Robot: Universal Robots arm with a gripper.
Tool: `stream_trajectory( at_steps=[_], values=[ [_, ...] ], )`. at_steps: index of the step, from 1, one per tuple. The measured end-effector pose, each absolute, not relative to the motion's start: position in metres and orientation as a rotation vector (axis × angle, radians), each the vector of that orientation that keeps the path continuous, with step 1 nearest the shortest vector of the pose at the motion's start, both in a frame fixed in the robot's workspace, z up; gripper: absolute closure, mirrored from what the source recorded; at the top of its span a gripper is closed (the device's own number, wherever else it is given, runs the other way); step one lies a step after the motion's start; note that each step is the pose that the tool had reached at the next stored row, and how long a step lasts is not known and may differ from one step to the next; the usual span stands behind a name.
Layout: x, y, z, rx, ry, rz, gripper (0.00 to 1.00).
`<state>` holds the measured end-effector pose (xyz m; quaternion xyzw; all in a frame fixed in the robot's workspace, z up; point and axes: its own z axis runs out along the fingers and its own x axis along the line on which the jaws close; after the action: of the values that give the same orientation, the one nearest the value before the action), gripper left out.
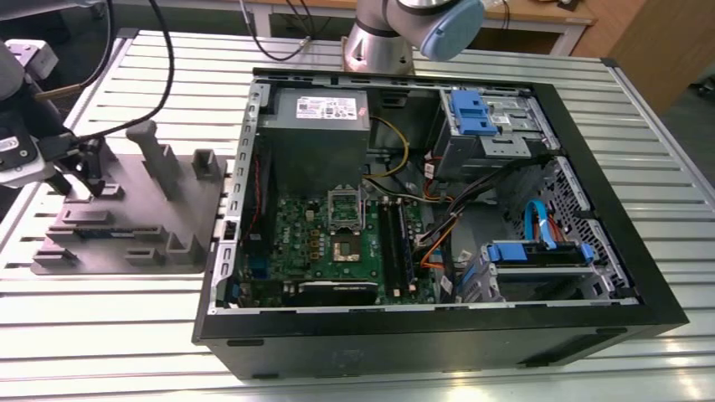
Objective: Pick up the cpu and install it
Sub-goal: 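Pick up the cpu and move it towards the insertion slot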
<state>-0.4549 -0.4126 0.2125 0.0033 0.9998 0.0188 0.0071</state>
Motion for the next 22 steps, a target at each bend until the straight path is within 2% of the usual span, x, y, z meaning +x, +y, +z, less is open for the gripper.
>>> stream_trajectory(
  at_steps=[22],
  values=[
    [-0.455,-0.413,0.264,0.010,3.127,0.059,0.53]
  ],
)
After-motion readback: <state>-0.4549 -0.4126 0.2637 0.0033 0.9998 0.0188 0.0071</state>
